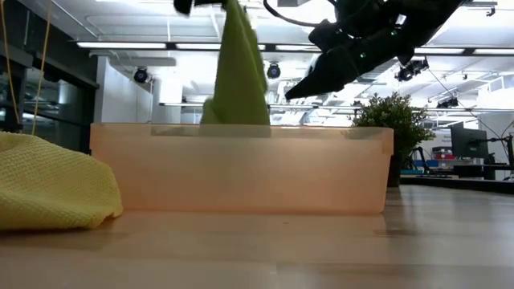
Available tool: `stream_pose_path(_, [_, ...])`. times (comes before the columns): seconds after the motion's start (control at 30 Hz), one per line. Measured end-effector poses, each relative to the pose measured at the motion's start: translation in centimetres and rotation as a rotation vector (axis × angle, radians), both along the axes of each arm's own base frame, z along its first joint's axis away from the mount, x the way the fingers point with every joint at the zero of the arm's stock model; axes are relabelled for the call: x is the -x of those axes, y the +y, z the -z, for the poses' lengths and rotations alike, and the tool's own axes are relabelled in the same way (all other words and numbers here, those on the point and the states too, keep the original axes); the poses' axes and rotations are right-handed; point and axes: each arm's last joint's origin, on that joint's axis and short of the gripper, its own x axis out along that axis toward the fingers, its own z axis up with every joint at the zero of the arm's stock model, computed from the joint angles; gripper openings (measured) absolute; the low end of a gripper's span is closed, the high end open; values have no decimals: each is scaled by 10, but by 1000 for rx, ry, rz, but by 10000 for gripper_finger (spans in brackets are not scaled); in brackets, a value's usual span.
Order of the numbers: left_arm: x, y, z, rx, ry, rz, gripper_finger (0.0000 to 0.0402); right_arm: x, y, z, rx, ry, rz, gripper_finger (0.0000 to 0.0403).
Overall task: Fold microfiber towels
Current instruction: Fold the green towel
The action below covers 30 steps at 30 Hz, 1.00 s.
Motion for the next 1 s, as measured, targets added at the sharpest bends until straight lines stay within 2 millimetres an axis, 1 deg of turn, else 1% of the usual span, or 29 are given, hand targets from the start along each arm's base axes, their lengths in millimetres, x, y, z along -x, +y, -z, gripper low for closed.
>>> stream_pose_path(0.07, [5,1,-6,25,-28,60,0,0,-2,0,-1,1,5,190])
stream_pose_path(0.13, [8,2,-5,65,-21,104,0,1,-2,0,-12,-1,-2,190])
stream_pose_path(0.27, [10,0,-3,168,-16,279,0,0,0,-1,-40,-15,-62,190])
stream_pose_path(0.33, [11,-1,-3,192,-18,332,0,-1,1,-2,-46,-31,-84,190])
stream_pose_path(0.53, [10,-1,-3,168,-11,372,0,-1,1,-3,-66,-49,-91,190])
stream_pose_path(0.73, [11,0,-7,149,-43,473,0,-1,4,-4,-111,-59,-175,190])
stream_pose_path(0.8, [10,3,-7,147,-46,468,0,-1,4,-4,-135,-63,-195,190])
stream_pose_path(1.0, [12,8,-6,151,-48,445,0,-4,8,-7,-121,-98,-208,190])
